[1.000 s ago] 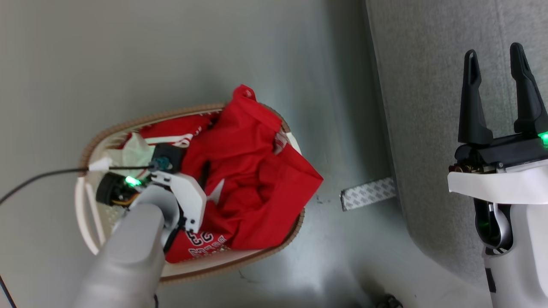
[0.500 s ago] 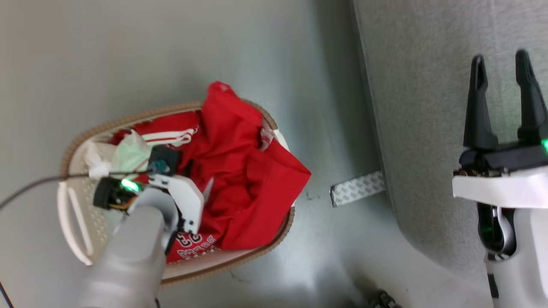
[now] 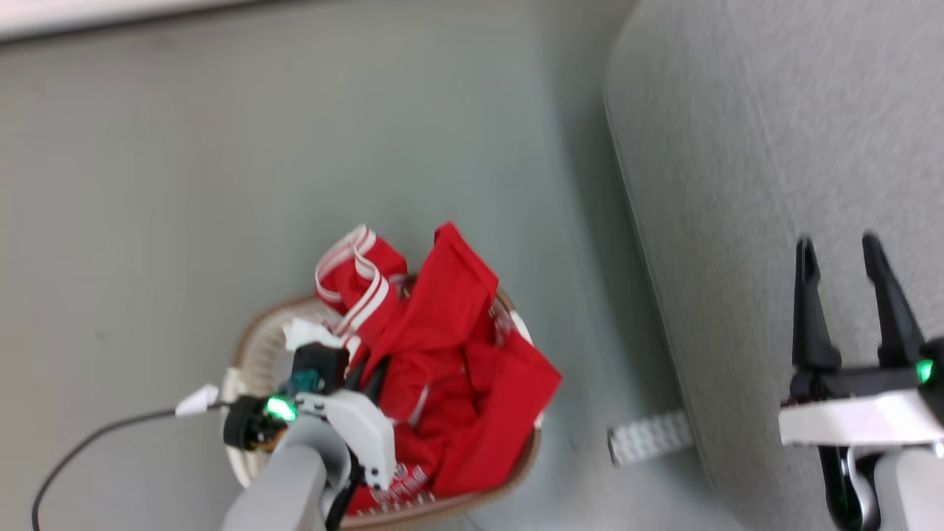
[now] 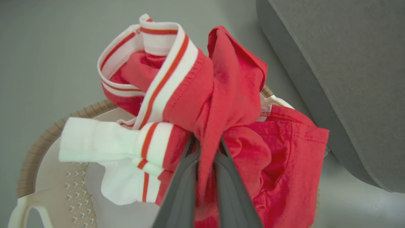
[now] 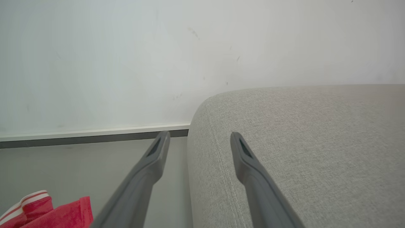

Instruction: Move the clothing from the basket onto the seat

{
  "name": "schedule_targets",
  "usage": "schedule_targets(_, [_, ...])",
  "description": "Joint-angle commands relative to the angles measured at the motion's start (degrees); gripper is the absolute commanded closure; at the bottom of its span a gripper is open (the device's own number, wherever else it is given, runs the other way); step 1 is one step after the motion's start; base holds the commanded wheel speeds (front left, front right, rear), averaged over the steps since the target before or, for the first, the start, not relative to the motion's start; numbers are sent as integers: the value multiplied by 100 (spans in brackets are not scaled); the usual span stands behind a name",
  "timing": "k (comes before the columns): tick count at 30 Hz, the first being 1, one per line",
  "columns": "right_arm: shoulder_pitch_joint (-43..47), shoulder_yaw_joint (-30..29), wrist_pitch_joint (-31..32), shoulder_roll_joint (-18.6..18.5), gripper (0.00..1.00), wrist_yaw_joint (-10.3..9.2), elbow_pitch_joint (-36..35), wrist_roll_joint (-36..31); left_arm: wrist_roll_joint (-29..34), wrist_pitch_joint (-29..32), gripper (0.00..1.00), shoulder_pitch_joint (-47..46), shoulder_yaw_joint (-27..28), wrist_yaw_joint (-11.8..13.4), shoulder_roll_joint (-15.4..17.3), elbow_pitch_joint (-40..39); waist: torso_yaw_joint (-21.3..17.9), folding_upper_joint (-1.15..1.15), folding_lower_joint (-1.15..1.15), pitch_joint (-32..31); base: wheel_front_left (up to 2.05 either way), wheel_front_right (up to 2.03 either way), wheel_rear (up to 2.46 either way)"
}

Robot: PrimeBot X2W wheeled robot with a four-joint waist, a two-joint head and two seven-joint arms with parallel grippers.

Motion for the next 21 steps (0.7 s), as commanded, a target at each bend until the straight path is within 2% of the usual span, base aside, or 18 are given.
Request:
schedule_targets(1, [226, -77, -17, -17, 0, -14, 66, -77, -152, -19, 100, 235, -21, -36, -7, -150, 404, 0, 0, -871, 0, 0, 0])
schedule_targets(10, [939, -319, -17, -18, 0, -14, 229, -305, -544, 20, 100, 900, -154, -27, -16, -1097, 798, 0, 0, -2001, 0, 0, 0])
schedule_targets(21, [1482, -359, -18, -18, 0, -14, 335, -478, -884, 375, 100, 1291, -122, 257, 58, -2547, 947, 0, 0, -2876, 0, 0, 0])
